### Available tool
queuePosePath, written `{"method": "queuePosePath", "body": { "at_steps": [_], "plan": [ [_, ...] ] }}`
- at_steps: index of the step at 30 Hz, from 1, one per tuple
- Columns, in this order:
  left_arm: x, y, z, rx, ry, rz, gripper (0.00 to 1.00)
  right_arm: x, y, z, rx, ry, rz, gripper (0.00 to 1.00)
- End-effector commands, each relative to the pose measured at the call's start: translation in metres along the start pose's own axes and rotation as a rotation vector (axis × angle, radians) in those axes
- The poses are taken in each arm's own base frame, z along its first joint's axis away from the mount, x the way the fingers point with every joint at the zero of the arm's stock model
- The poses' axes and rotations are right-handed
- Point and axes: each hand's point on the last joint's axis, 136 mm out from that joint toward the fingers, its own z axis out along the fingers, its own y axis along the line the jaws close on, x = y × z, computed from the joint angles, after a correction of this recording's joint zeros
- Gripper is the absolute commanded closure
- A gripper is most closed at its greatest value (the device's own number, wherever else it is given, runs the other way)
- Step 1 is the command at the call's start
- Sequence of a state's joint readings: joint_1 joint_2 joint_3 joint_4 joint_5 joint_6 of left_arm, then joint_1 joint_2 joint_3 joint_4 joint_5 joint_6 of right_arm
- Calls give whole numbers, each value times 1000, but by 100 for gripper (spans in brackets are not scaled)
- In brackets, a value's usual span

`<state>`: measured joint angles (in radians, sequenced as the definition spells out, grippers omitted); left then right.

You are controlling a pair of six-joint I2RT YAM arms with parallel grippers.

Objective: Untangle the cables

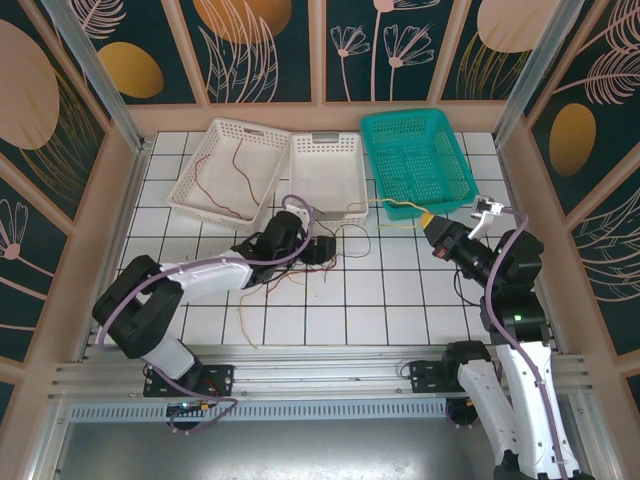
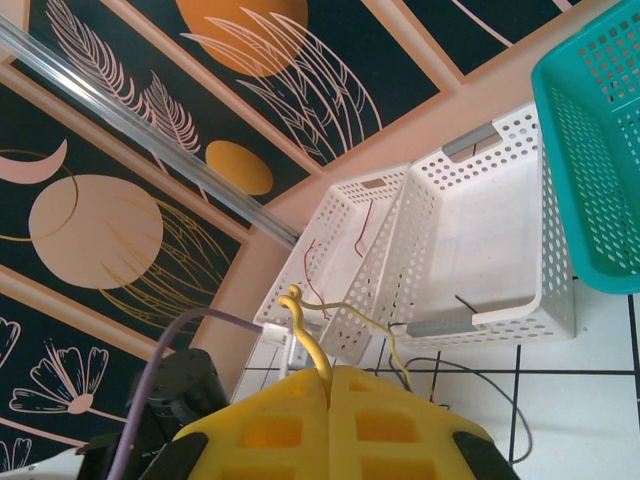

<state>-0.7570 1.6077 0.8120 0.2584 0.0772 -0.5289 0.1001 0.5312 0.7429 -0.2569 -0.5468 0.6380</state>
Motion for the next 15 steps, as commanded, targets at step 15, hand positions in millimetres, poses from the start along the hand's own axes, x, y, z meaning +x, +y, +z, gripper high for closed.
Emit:
{"method": "queuePosePath", "body": {
  "at_steps": [15],
  "plan": [
    [19,1,19,-8,14,32,53,-7,11,-3,-36,-35,-13,100]
  ]
}}
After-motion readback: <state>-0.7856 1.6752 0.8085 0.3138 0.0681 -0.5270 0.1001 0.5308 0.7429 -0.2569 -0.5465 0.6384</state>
